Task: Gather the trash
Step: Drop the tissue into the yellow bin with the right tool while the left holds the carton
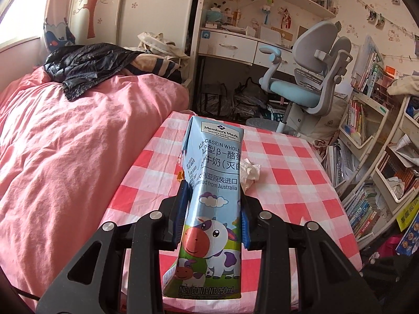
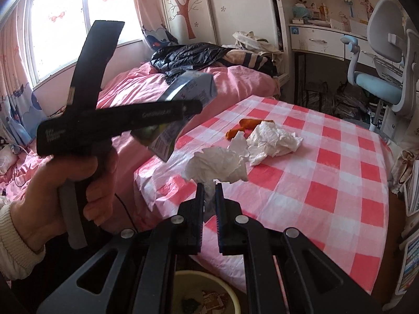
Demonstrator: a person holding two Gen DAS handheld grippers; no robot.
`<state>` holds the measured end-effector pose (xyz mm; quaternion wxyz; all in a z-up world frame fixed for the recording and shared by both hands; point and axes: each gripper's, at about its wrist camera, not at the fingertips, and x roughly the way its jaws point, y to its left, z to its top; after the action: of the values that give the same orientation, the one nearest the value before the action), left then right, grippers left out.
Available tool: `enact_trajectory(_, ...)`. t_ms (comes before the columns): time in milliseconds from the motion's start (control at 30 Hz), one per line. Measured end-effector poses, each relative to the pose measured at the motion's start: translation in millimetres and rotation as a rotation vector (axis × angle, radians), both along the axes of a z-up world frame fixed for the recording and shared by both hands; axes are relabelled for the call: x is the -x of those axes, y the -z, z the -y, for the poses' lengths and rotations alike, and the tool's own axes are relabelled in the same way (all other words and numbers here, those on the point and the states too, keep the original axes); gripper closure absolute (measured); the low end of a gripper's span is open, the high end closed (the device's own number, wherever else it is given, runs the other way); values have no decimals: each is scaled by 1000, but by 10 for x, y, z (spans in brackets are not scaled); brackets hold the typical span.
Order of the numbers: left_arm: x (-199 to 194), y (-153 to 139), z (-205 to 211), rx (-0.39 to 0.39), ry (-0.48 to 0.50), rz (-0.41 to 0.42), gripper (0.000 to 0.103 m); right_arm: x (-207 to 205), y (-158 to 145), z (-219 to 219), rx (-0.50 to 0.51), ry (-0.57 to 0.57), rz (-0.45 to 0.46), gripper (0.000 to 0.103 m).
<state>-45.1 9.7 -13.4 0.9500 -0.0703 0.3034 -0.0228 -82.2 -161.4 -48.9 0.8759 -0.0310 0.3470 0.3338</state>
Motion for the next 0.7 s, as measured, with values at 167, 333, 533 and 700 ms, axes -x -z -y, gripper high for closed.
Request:
enact_trajectory(167, 103, -22, -34, 7, 3, 5, 71, 298, 357, -143, 66, -88, -138, 94)
enact_trajectory(333, 213, -25, -49, 6, 9, 3, 71, 551, 698, -272, 158, -183, -259, 93)
enact_trajectory(533, 391, 81, -64, 24, 6, -33, 71, 652, 949, -239, 245, -179, -318, 72)
enact_trajectory(700, 567, 213, -11, 18, 25, -74, 71, 497, 804, 42, 187, -25, -253, 54)
